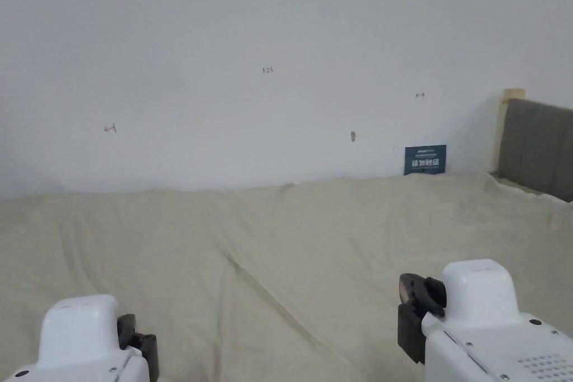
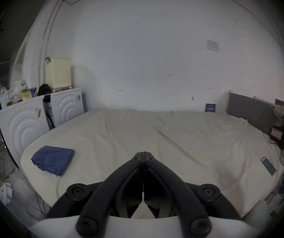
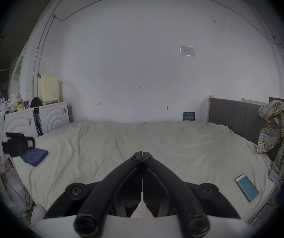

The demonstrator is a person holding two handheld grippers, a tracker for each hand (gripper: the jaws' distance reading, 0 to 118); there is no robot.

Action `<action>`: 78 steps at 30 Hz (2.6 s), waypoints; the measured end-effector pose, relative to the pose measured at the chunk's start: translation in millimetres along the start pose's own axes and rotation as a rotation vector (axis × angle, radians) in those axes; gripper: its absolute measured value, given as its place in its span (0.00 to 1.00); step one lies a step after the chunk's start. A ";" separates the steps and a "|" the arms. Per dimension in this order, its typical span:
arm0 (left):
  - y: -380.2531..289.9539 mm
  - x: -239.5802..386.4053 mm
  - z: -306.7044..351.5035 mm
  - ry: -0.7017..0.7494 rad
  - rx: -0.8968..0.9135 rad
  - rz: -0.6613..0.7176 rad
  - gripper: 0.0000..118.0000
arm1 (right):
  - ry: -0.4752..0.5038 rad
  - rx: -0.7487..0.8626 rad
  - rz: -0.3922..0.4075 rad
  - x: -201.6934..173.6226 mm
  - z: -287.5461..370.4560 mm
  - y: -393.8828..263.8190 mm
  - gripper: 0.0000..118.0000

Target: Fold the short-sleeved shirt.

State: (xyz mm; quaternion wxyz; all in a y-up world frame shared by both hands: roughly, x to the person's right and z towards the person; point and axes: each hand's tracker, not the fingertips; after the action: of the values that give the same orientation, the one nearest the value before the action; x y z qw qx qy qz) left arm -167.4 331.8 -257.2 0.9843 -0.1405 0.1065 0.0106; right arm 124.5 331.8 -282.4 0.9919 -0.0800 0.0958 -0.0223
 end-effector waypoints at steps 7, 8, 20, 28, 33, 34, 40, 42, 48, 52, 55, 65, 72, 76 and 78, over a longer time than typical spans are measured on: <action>23.2 35.3 10.2 -0.028 0.076 -0.035 0.55 | -0.003 0.018 -0.025 17.9 8.9 11.7 0.89; 25.4 36.5 11.5 -0.026 0.072 -0.027 0.73 | -0.001 0.030 -0.038 19.8 10.7 12.6 0.89; 33.8 28.4 14.7 0.032 0.065 0.003 1.00 | 0.040 -0.168 -0.067 18.6 -16.8 31.0 0.89; 38.0 23.6 19.3 0.026 0.064 0.025 1.00 | 0.079 -0.150 -0.099 8.6 -16.7 33.3 0.89; 37.2 21.4 18.9 0.020 0.062 0.025 1.00 | 0.001 -0.237 -0.145 10.2 -22.8 34.4 0.89; 37.0 21.4 19.0 0.021 0.060 0.019 1.00 | 0.002 -0.244 -0.151 10.6 -23.0 34.0 0.89; 36.0 19.7 18.3 0.015 0.060 0.043 1.00 | 0.043 -0.242 -0.153 12.7 -21.1 34.4 0.89; 35.8 20.4 17.5 0.017 0.056 0.037 1.00 | 0.036 -0.249 -0.143 12.1 -20.0 36.3 0.89; 36.2 17.1 17.2 0.026 0.057 0.044 1.00 | 0.062 -0.225 -0.111 12.0 -17.3 36.5 0.89; 36.8 16.2 17.2 0.026 0.060 0.042 1.00 | 0.096 -0.214 -0.146 15.1 -13.8 38.7 0.89; 36.3 17.0 17.9 0.026 0.061 0.037 1.00 | 0.132 -0.174 -0.125 17.6 -12.7 37.7 0.89; 33.2 19.4 22.0 0.002 0.063 0.055 1.00 | 0.169 -0.118 -0.148 19.6 -3.6 37.0 0.89; 29.7 15.1 27.3 0.002 0.094 0.067 1.00 | 0.079 -0.027 -0.056 12.0 9.7 25.1 0.89; 26.1 14.8 31.0 -0.004 0.116 0.067 1.00 | 0.115 -0.033 -0.076 14.3 9.8 24.6 0.89; 25.6 15.1 33.2 -0.004 0.131 0.060 1.00 | 0.119 -0.027 -0.090 14.3 10.7 25.7 0.89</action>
State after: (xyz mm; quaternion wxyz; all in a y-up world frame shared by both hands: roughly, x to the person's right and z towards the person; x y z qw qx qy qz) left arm -147.0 365.5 -236.3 0.9908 -0.0728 0.1090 0.0334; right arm 141.4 357.9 -278.9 0.9813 -0.0963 0.1512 -0.0701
